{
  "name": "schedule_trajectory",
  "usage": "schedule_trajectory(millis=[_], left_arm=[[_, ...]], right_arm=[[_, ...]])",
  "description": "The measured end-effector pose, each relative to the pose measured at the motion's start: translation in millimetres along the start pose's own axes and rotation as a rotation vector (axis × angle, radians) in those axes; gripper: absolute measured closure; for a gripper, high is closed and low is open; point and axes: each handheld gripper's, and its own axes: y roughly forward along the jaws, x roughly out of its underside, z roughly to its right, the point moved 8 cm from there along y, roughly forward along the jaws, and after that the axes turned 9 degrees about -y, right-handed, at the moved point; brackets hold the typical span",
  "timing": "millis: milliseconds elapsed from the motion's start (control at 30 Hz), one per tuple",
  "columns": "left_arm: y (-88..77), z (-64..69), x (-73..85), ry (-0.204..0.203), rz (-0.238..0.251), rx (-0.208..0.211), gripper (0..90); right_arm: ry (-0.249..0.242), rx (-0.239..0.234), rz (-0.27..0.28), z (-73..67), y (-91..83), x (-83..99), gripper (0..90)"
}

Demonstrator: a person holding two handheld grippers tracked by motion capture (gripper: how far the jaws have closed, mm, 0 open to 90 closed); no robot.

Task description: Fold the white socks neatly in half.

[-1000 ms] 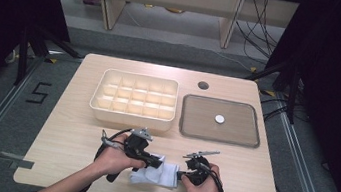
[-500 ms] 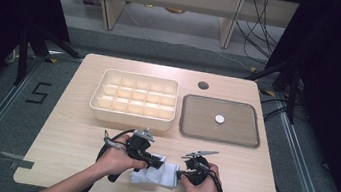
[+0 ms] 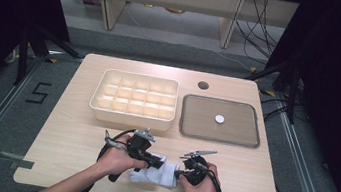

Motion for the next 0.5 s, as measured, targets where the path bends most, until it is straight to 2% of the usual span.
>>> schedule_trajectory(millis=[100,133,267,500], left_arm=[[0.0,0.1,0.1,0.001,-0.007,0.005,83.1],[0.2,-0.3,0.1,0.0,-0.007,-0.003,83.1],[0.7,-0.9,0.4,0.0,-0.016,-0.005,83.0],[1.8,0.2,-0.1,-0.001,-0.021,-0.001,82.9]], right_arm=[[-0.003,0.002,0.001,-1.1,0.1,-0.6,90.0],[-0.032,0.005,0.014,0.1,1.2,-1.1,90.0],[-0.008,0.0,0.004,-1.8,0.6,-1.2,90.0],[-0.017,0.0,0.011,-0.4,1.5,-1.7,90.0]])
